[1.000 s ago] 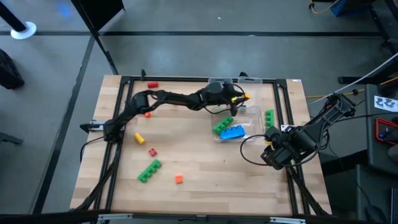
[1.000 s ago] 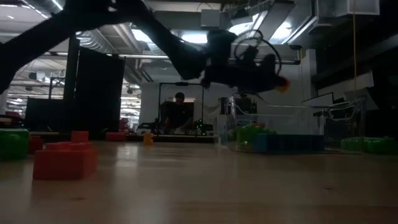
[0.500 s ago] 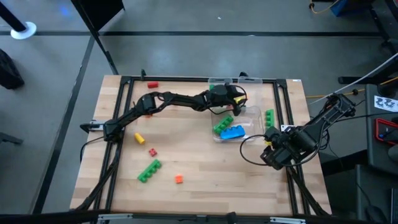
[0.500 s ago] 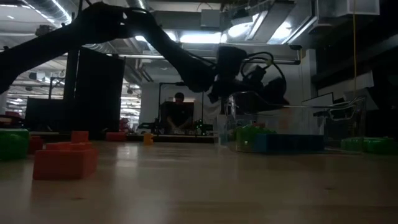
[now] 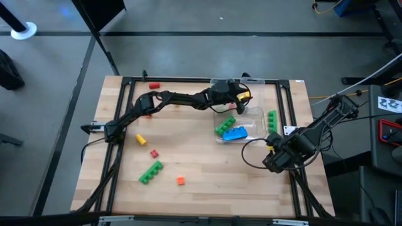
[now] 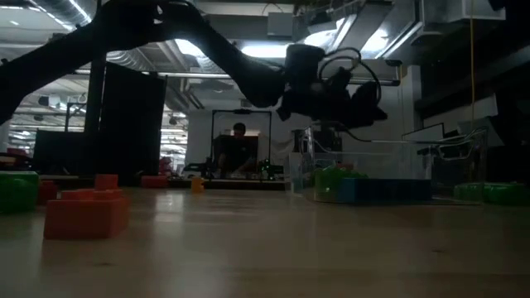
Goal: Sort blocks by size
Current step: Put the small blue 4 stud game piece into the right transparent bin
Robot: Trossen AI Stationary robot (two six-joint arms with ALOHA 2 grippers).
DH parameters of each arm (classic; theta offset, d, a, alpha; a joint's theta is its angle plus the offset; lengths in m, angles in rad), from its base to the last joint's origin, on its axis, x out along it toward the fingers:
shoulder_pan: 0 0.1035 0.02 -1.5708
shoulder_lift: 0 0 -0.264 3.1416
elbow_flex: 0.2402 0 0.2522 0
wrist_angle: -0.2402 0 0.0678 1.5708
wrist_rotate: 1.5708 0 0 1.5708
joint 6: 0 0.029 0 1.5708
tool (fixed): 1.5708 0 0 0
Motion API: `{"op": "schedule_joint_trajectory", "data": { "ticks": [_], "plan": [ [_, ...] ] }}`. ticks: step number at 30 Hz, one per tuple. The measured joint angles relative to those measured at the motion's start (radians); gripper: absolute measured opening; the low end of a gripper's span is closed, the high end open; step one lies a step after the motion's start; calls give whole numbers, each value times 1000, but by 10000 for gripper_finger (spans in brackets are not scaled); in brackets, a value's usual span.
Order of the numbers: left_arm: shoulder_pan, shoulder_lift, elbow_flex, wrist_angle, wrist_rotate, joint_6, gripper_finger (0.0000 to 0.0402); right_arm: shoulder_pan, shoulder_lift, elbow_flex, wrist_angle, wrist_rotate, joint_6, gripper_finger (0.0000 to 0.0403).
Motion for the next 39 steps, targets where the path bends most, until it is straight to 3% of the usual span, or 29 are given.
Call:
{"op": "schedule_joint_trajectory", "data": {
  "ticks": [12,23,39],
  "plan": [
    [-11,-56,-2,-118,6,37,195,0,111,-183,43,-81,192,264],
    [-37,-57,-2,-209,6,135,195,0,161,-324,180,-82,193,264],
    [-46,-57,-2,-237,6,135,195,0,156,-477,306,-140,192,264]
  ]
}}
